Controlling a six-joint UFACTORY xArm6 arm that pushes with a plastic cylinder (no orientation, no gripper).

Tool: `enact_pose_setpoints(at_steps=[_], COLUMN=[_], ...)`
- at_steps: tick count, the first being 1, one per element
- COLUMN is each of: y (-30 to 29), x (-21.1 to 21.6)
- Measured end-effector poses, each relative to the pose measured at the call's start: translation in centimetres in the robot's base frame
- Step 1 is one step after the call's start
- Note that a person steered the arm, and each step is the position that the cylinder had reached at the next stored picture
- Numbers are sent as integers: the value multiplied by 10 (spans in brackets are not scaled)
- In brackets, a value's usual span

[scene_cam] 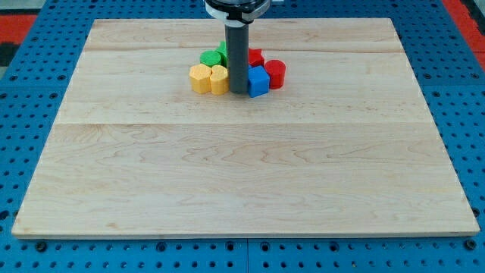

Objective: Point at the yellow heart

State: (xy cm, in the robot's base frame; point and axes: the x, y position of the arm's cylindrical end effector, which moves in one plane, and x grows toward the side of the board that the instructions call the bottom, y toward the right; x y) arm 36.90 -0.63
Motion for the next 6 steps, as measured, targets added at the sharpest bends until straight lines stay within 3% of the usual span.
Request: enact_pose_setpoints(at_steps=[4,5,6], y=[74,57,7], x=[-23,13,20])
